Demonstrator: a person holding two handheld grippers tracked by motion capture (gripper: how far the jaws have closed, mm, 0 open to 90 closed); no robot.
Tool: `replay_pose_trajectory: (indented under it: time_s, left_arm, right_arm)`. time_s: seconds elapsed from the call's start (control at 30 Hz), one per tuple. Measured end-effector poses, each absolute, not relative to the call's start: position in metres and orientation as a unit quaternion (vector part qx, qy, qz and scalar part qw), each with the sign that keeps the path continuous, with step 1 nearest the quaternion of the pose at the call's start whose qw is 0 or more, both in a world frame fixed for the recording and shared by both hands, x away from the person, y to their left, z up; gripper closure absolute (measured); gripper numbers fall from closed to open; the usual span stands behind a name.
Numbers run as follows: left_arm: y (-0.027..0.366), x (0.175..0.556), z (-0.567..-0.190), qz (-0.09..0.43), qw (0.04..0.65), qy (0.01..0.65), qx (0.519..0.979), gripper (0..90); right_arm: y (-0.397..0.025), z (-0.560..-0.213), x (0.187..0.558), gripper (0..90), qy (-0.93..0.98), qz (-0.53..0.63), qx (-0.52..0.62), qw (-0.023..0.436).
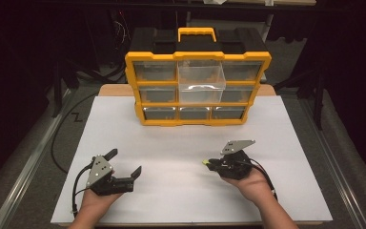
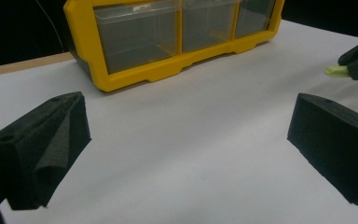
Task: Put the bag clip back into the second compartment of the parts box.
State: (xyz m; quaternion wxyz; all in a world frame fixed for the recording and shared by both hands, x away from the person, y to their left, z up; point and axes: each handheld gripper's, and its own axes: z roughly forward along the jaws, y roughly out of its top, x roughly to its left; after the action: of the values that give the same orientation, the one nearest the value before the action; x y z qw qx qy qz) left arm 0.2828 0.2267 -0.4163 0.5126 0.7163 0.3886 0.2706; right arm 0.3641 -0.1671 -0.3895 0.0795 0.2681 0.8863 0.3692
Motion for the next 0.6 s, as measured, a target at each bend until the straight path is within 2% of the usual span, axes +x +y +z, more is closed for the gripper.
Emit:
replay_pose_trajectory:
  time_s: [0.6]
  left_arm:
    - [0.223,0.281,-0.415,0.255,0.499,0.389,0.731,1.2]
  right_arm:
    - [-0.183,-0.372,0.369,78.9,0.924,0.279,0.261,0.035]
